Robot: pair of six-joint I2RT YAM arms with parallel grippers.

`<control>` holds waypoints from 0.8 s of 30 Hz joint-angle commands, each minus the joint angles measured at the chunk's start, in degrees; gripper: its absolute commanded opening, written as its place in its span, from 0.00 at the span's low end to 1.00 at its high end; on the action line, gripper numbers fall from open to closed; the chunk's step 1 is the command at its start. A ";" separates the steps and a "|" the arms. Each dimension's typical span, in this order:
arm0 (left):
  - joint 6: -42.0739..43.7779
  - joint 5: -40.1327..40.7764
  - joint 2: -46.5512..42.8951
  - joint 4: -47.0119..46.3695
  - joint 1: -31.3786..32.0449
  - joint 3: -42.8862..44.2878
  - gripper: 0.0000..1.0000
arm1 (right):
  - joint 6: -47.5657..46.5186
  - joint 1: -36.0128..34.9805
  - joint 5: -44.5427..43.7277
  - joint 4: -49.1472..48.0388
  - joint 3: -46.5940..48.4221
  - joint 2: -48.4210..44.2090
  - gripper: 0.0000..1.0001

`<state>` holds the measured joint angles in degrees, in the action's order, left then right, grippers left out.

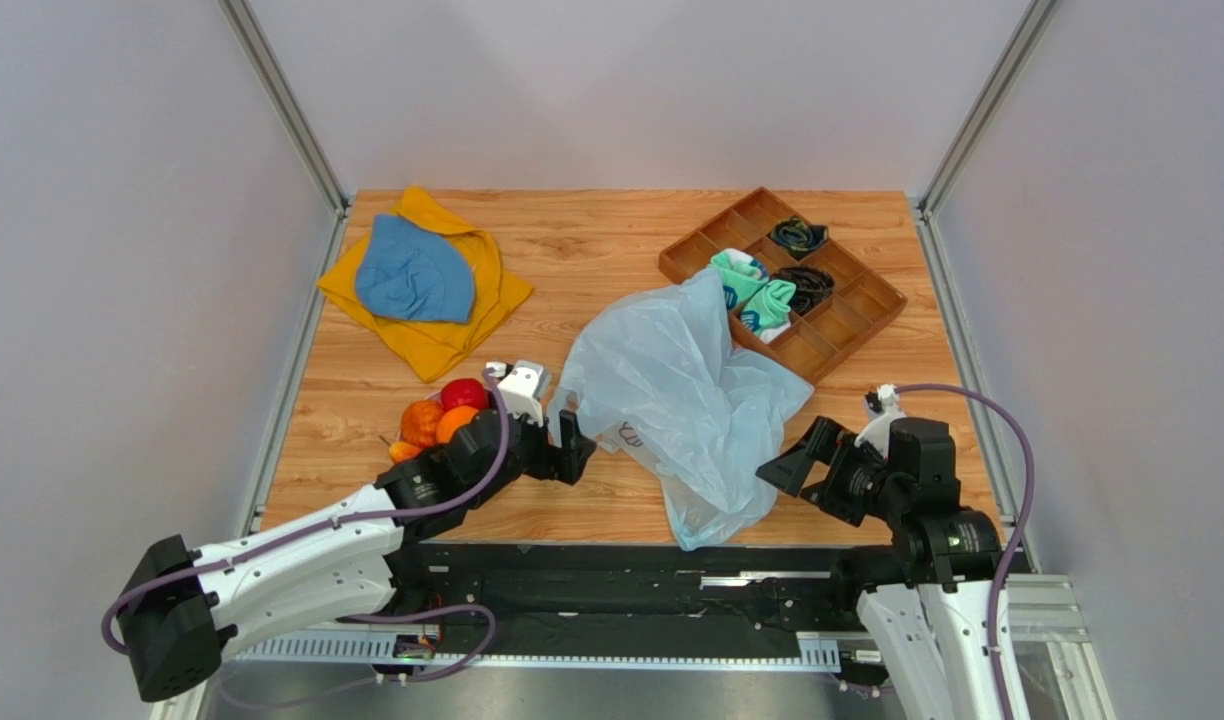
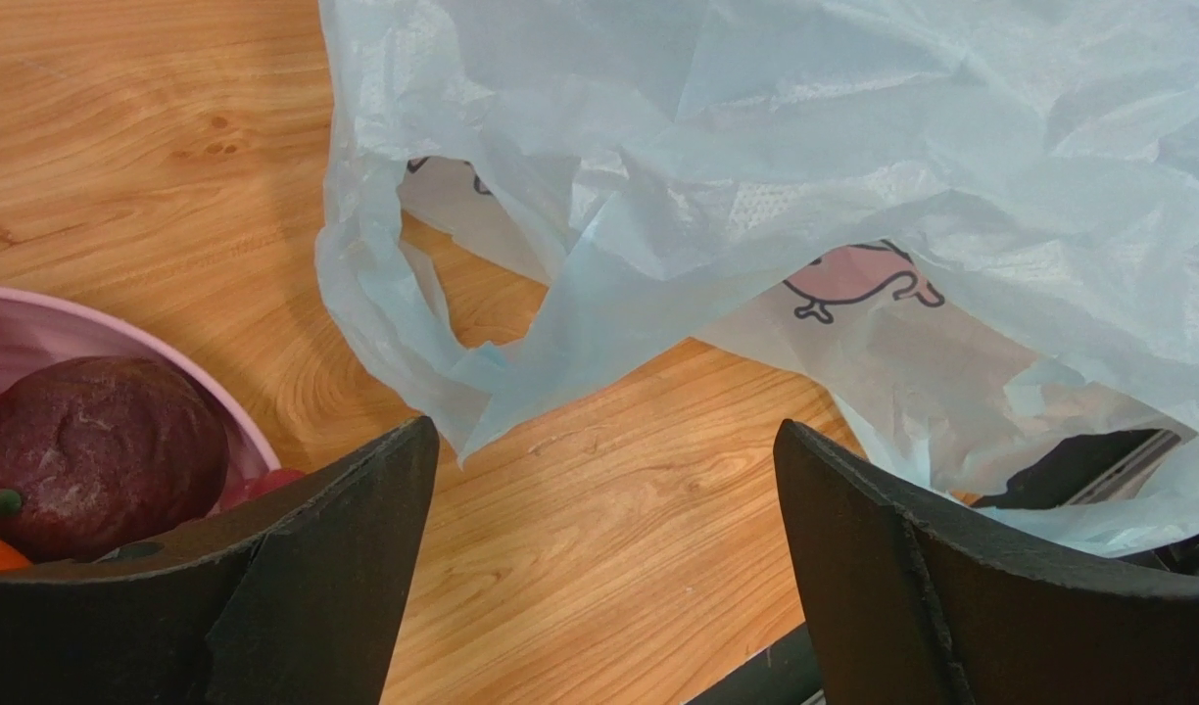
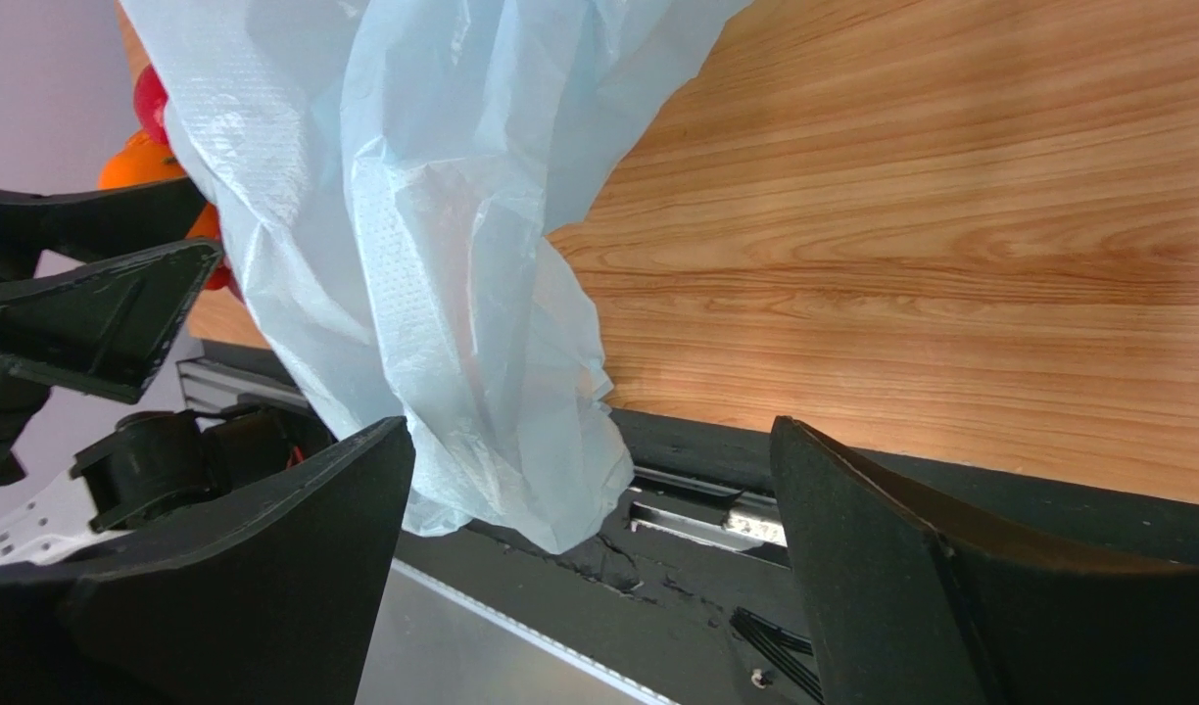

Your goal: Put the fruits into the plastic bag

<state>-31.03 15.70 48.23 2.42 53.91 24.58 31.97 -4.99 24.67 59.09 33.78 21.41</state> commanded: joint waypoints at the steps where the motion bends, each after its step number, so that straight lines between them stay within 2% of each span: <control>1: 0.26 0.91 0.11 -1.27 0.23 -1.29 0.94 | 3.27 -1.86 3.11 -8.63 -0.64 1.17 0.93; 4: 1.49 1.70 3.97 -2.06 0.14 -0.15 0.95 | 5.91 -5.19 2.76 -13.28 -1.78 3.28 0.87; 7: 2.02 2.49 7.92 -2.06 0.05 1.52 0.95 | 9.07 -12.04 -1.01 -17.85 -3.02 6.01 0.83; 8: 1.93 2.84 8.80 -1.89 -0.12 1.87 0.95 | 9.86 -16.23 -3.98 -18.83 -3.19 6.97 0.82; 11: 1.76 3.19 10.66 -1.63 -0.38 2.75 0.95 | 11.98 -22.75 -9.96 -21.20 -2.67 10.31 0.74; 14: 2.20 4.51 10.75 -0.92 -0.47 3.11 0.95 | 11.28 -23.66 -11.56 -21.21 -0.48 13.13 0.35; 15: 2.37 5.03 10.66 -0.57 -0.47 3.37 0.95 | 11.02 -23.66 -12.00 -21.04 1.01 13.74 0.18; 18: 3.51 5.92 9.96 -0.04 -0.47 3.64 0.95 | 9.70 -23.75 -13.50 -20.77 3.30 14.36 0.02; 24: 7.91 6.45 10.48 -1.01 -0.47 4.95 0.96 | 7.76 -23.31 -13.68 -18.31 8.67 16.73 0.00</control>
<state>-26.83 20.60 58.92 2.37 53.58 26.52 41.23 -28.36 12.67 42.11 37.95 37.36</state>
